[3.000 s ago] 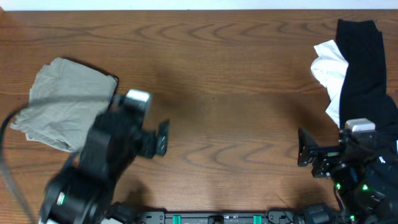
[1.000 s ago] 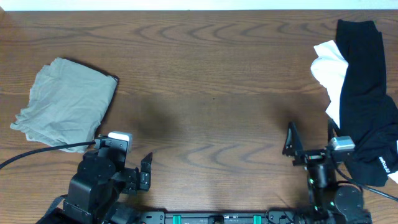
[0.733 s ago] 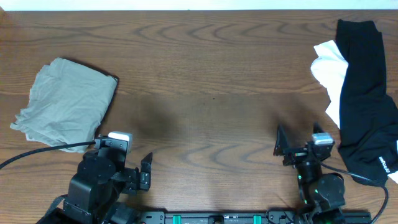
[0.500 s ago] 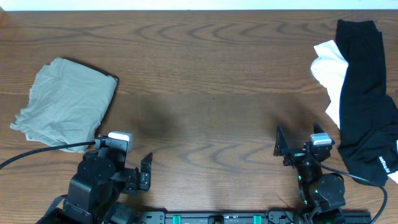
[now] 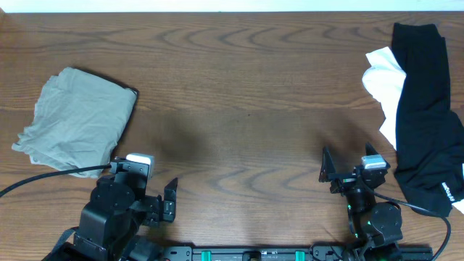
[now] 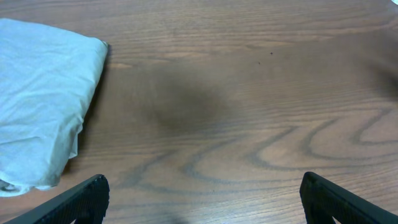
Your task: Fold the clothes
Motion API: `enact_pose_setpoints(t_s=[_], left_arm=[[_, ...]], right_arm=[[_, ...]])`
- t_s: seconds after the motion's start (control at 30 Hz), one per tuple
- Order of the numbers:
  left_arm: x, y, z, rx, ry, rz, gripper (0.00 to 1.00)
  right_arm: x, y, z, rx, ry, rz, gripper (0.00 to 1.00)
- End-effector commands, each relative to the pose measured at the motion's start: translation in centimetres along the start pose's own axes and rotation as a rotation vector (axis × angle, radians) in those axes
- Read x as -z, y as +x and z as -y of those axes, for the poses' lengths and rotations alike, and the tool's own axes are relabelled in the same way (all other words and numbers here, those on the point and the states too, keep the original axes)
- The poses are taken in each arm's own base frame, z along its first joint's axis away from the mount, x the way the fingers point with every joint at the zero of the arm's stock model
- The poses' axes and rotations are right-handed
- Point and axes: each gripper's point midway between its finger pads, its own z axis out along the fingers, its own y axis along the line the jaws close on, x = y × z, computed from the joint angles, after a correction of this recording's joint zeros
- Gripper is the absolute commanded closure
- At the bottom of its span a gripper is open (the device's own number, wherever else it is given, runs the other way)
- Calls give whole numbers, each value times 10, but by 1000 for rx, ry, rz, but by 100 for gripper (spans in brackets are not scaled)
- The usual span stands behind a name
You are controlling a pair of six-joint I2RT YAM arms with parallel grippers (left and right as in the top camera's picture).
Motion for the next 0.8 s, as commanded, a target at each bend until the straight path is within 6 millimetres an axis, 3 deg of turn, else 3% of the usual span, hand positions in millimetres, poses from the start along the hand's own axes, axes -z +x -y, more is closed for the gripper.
enact_pose_setpoints(t_s=[0.0,0.57,0.77], left_arm=[[-1,1,-2,2,-14,-1,2],[0,2,-3,4,-15,2,2],[7,14,-38,119,-170,-11,2]], right_arm=[[0,0,2,12,5,1,1],[0,0,2,12,5,1,1],[0,0,2,12,5,1,1]])
